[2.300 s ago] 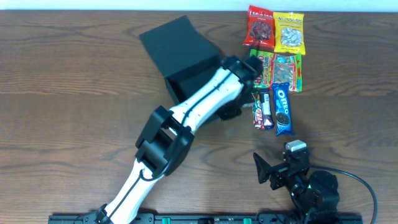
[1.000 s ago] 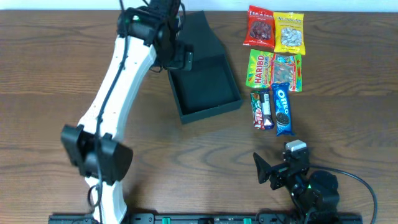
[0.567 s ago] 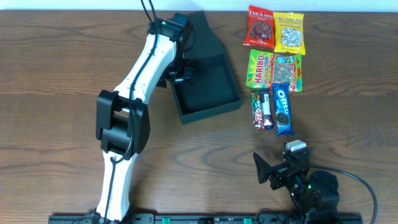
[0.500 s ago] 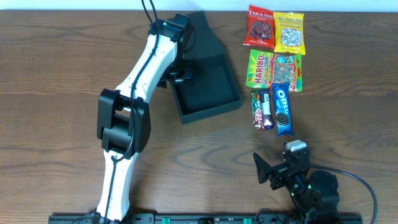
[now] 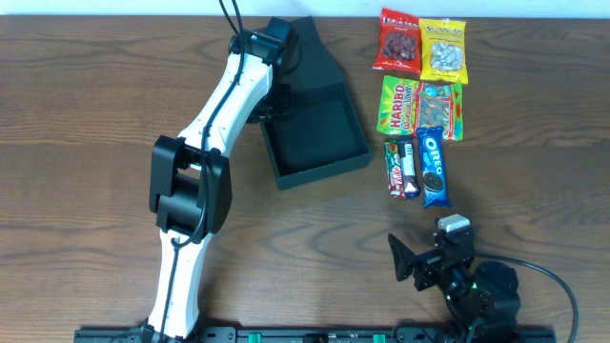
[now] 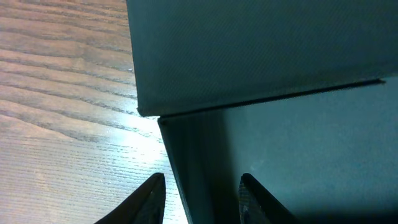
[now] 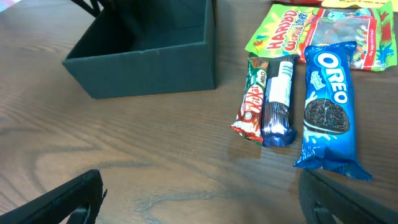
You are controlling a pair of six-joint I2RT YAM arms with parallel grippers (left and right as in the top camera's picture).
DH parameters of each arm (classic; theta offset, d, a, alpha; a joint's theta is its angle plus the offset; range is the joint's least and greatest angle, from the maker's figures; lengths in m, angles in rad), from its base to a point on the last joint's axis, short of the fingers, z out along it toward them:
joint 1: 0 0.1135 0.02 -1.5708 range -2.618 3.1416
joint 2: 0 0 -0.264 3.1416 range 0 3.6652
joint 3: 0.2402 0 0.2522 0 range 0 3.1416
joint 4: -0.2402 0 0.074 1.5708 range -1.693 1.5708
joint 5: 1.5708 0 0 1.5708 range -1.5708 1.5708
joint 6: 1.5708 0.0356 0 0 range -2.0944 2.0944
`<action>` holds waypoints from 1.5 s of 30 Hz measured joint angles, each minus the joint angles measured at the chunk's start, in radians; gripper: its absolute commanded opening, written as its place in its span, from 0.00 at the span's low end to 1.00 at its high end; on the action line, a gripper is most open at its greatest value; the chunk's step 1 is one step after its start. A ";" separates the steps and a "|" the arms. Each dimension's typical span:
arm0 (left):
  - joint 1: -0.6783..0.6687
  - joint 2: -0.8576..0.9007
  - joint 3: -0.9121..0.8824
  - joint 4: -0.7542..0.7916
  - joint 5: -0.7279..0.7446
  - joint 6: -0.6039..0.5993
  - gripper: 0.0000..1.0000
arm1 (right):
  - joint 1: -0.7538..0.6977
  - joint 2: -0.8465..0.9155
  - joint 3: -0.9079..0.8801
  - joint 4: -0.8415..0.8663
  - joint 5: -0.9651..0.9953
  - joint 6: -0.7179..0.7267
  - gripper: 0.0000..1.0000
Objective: Pack container
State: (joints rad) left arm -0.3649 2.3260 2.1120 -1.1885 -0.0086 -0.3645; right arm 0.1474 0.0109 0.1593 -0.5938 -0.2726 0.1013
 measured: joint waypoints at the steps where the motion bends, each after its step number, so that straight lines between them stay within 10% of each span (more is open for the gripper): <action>1: 0.000 0.000 -0.003 0.007 0.000 0.000 0.37 | 0.000 0.000 0.000 0.000 0.000 0.000 0.99; 11: 0.000 0.000 -0.062 0.042 -0.022 -0.003 0.06 | 0.000 0.000 0.000 0.000 0.000 0.000 0.99; 24: 0.000 0.000 -0.063 0.057 -0.178 0.080 0.06 | 0.000 0.000 0.000 0.000 0.000 0.000 0.99; 25: 0.000 0.000 -0.062 0.057 -0.179 0.081 0.10 | 0.000 0.000 0.000 0.000 0.000 0.000 0.99; 27: 0.000 0.000 -0.062 0.056 -0.191 0.092 0.83 | 0.000 0.000 0.000 0.000 0.000 0.000 0.99; 28: 0.000 0.000 -0.062 0.056 -0.197 0.093 0.95 | 0.000 0.000 0.000 0.000 0.000 0.000 0.99; 35: 0.000 -0.025 0.005 -0.041 -0.192 0.095 0.95 | 0.000 0.000 0.000 0.000 0.000 0.000 0.99; 45: 0.000 -0.560 0.115 -0.207 -0.174 0.108 0.95 | 0.000 0.000 0.000 0.000 0.000 0.000 0.99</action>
State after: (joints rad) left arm -0.3645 1.7660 2.2269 -1.3952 -0.1825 -0.2569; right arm 0.1474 0.0109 0.1593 -0.5941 -0.2726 0.1013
